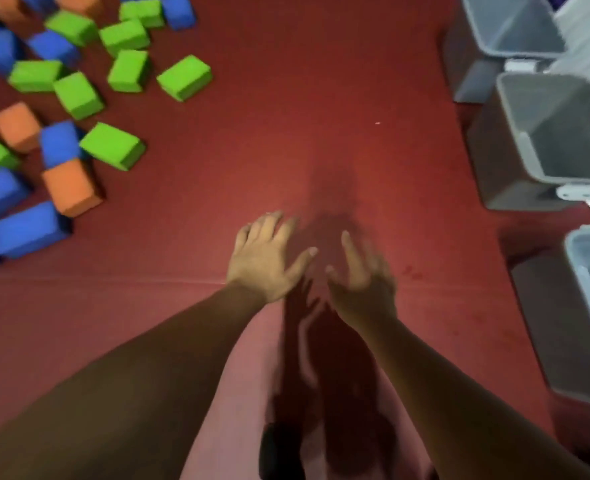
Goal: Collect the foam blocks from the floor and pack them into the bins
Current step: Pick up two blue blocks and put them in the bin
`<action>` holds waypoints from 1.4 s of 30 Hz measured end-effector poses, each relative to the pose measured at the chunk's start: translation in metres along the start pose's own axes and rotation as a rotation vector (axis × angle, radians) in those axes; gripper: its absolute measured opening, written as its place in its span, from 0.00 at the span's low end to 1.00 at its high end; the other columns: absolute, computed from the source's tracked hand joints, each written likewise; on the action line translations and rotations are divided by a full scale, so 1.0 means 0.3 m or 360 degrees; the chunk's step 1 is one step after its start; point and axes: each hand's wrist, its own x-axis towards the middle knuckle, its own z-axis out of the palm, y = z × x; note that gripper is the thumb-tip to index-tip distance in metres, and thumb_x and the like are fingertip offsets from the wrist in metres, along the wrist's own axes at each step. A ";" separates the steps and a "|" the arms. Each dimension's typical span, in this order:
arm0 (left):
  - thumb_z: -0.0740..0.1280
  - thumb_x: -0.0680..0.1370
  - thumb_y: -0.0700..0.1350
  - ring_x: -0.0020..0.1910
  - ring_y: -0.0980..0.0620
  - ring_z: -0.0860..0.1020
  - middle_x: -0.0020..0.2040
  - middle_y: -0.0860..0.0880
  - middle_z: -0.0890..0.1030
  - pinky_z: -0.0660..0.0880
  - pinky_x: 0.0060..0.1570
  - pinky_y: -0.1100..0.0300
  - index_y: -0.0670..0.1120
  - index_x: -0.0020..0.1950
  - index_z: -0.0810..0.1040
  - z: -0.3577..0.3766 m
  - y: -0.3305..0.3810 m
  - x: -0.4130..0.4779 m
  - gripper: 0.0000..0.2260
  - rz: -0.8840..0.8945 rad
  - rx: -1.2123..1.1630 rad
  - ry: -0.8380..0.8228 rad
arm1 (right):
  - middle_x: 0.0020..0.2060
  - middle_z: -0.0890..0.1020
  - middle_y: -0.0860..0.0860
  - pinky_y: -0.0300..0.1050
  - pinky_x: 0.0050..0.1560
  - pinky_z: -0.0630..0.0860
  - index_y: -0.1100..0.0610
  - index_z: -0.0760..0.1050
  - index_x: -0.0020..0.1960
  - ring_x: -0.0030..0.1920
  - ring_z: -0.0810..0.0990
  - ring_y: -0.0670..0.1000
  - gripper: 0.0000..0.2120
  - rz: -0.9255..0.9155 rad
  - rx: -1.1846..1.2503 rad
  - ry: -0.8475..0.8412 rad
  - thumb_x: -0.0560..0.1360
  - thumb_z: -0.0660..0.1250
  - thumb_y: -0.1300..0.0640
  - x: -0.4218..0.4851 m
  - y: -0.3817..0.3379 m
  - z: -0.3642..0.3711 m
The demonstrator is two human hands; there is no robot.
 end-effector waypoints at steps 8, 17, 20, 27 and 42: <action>0.49 0.78 0.71 0.76 0.44 0.62 0.77 0.47 0.66 0.58 0.74 0.43 0.52 0.79 0.63 -0.229 -0.633 -0.096 0.35 -0.0477 -0.0057 0.0158 | 0.76 0.68 0.59 0.68 0.66 0.68 0.42 0.65 0.78 0.73 0.67 0.68 0.35 -0.0448 -0.0376 -0.0150 0.71 0.61 0.40 0.147 -0.655 0.269; 0.46 0.77 0.72 0.77 0.46 0.60 0.79 0.48 0.63 0.55 0.76 0.43 0.54 0.81 0.60 -0.369 -1.242 -0.080 0.37 -0.0976 -0.0100 0.0236 | 0.77 0.66 0.58 0.64 0.66 0.69 0.42 0.61 0.80 0.75 0.65 0.67 0.34 -0.0908 -0.0526 -0.0326 0.76 0.61 0.37 0.382 -1.168 0.632; 0.45 0.76 0.73 0.78 0.45 0.59 0.79 0.48 0.63 0.54 0.76 0.44 0.54 0.81 0.60 -0.401 -1.446 -0.018 0.38 -0.1087 -0.0133 0.0238 | 0.79 0.62 0.58 0.65 0.68 0.67 0.40 0.56 0.81 0.77 0.61 0.67 0.35 -0.0942 -0.0545 -0.0451 0.77 0.58 0.36 0.497 -1.359 0.764; 0.48 0.77 0.71 0.77 0.45 0.60 0.78 0.46 0.64 0.54 0.75 0.44 0.54 0.80 0.61 -0.505 -1.863 0.059 0.37 -0.1308 -0.0197 0.0323 | 0.81 0.56 0.56 0.65 0.71 0.62 0.39 0.52 0.82 0.79 0.55 0.65 0.35 -0.1136 -0.0543 -0.0680 0.77 0.56 0.36 0.645 -1.775 1.022; 0.45 0.76 0.71 0.78 0.45 0.58 0.79 0.46 0.62 0.54 0.75 0.43 0.53 0.80 0.62 -0.585 -2.790 -0.145 0.38 -0.1627 -0.0186 0.0274 | 0.81 0.59 0.56 0.65 0.72 0.61 0.39 0.54 0.81 0.79 0.56 0.64 0.38 -0.1317 -0.0663 -0.0837 0.75 0.65 0.38 0.652 -2.544 1.617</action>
